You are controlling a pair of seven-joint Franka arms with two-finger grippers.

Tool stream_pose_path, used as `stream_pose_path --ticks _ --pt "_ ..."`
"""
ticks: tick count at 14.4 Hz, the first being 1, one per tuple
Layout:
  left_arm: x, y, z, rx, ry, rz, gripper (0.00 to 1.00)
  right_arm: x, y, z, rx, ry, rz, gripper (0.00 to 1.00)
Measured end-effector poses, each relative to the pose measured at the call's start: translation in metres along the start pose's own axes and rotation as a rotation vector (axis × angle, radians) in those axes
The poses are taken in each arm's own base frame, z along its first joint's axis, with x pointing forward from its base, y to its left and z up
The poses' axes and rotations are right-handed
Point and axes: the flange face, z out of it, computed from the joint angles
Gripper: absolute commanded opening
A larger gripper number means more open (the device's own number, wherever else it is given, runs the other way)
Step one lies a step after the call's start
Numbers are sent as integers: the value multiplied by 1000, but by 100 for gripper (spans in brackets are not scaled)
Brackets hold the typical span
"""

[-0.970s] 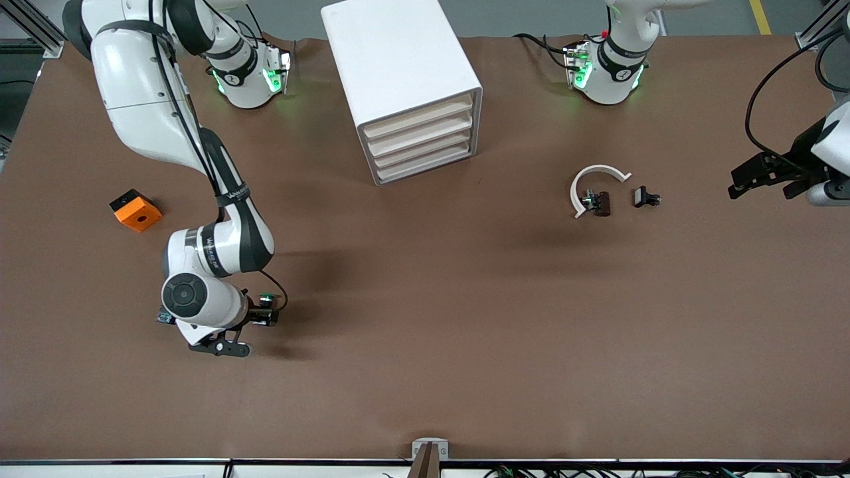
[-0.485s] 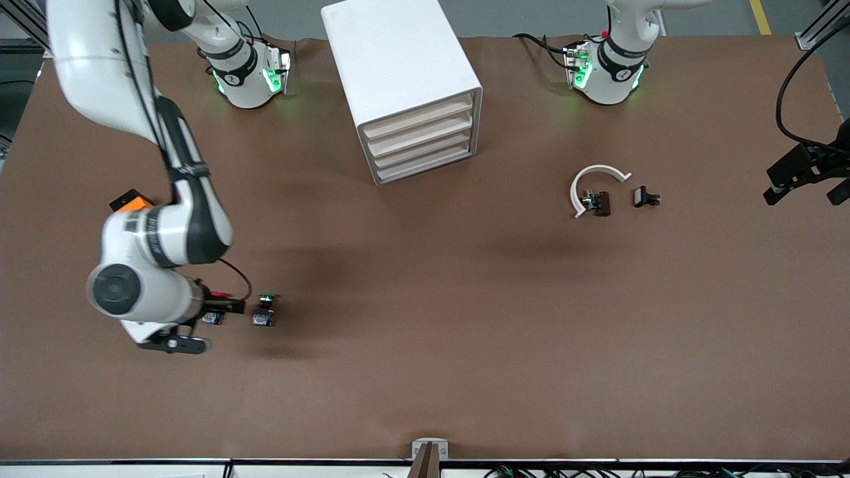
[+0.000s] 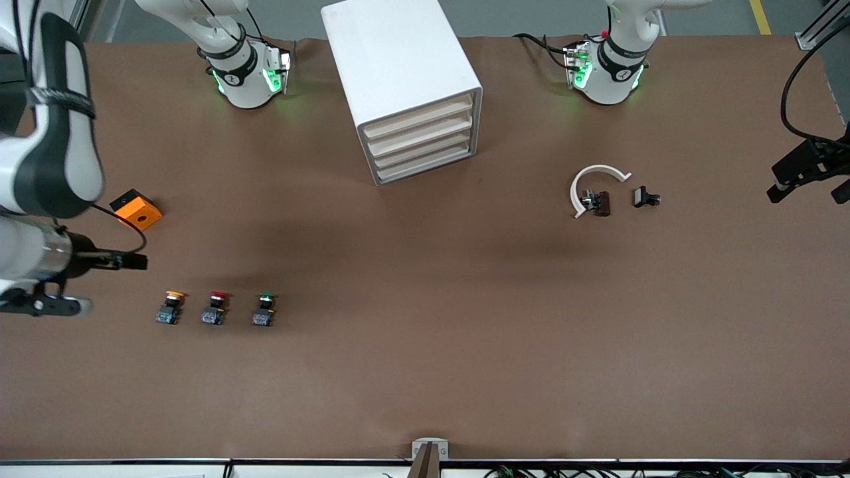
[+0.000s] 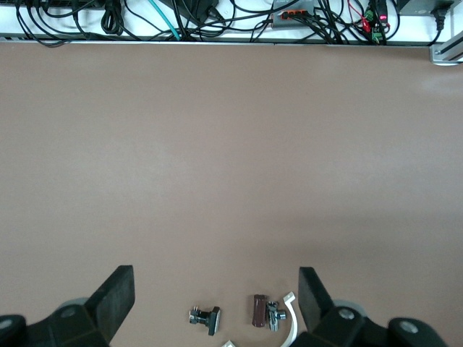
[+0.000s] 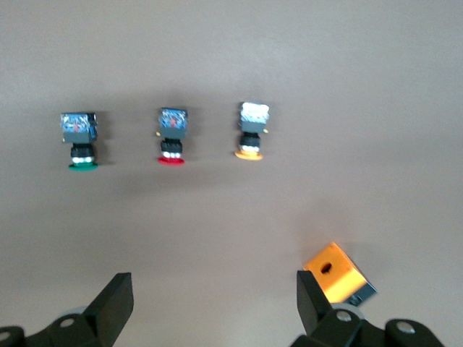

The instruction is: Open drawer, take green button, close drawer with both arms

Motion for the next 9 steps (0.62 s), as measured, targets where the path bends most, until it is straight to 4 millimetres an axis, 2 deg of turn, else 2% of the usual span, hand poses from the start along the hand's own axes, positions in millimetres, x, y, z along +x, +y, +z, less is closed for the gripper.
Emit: stream_pose_path --ticks 5,7,9 --pt "-3 3 -7 -2 -39 5 100 -49 40 -65 15 27 -44 100" --pt "-3 8 -5 -4 -52 14 100 -65 57 -75 23 14 -44 100" --pt "-3 14 0 -6 -68 25 100 -69 66 -75 27 1 -33 100"
